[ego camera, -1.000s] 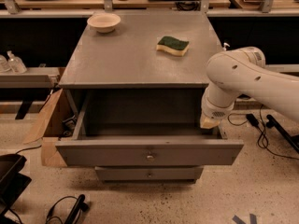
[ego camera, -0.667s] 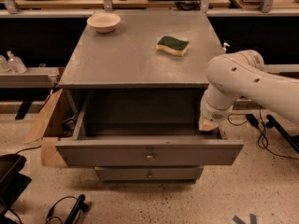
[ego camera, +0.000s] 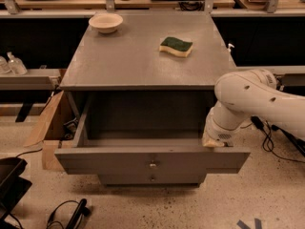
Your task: Open top drawer
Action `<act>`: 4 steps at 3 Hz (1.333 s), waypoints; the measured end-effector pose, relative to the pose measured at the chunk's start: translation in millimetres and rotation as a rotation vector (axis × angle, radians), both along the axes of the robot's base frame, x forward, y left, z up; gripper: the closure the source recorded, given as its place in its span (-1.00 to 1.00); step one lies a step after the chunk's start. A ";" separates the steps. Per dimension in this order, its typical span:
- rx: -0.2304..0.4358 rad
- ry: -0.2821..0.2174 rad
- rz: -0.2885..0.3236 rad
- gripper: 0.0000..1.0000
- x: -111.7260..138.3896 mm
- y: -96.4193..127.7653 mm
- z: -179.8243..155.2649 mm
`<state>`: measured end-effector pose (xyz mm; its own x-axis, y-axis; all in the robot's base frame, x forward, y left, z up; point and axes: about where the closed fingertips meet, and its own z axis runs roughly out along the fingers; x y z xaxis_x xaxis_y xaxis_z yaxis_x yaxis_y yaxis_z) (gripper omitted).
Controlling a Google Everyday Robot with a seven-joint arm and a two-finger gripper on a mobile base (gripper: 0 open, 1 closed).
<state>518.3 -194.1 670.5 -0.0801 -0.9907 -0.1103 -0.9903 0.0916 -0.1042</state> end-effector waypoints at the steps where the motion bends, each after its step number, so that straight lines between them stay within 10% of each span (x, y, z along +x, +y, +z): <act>1: -0.002 0.002 0.001 1.00 -1.9 -0.3 1.3; 4: -0.014 0.142 0.091 1.00 -108.6 4.6 51.5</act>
Offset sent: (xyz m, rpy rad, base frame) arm -0.1160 -0.0167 0.0674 -0.0770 0.0909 0.0398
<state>409.7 -189.5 722.0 -0.0038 -0.9959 -0.0909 -0.9993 0.0004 0.0372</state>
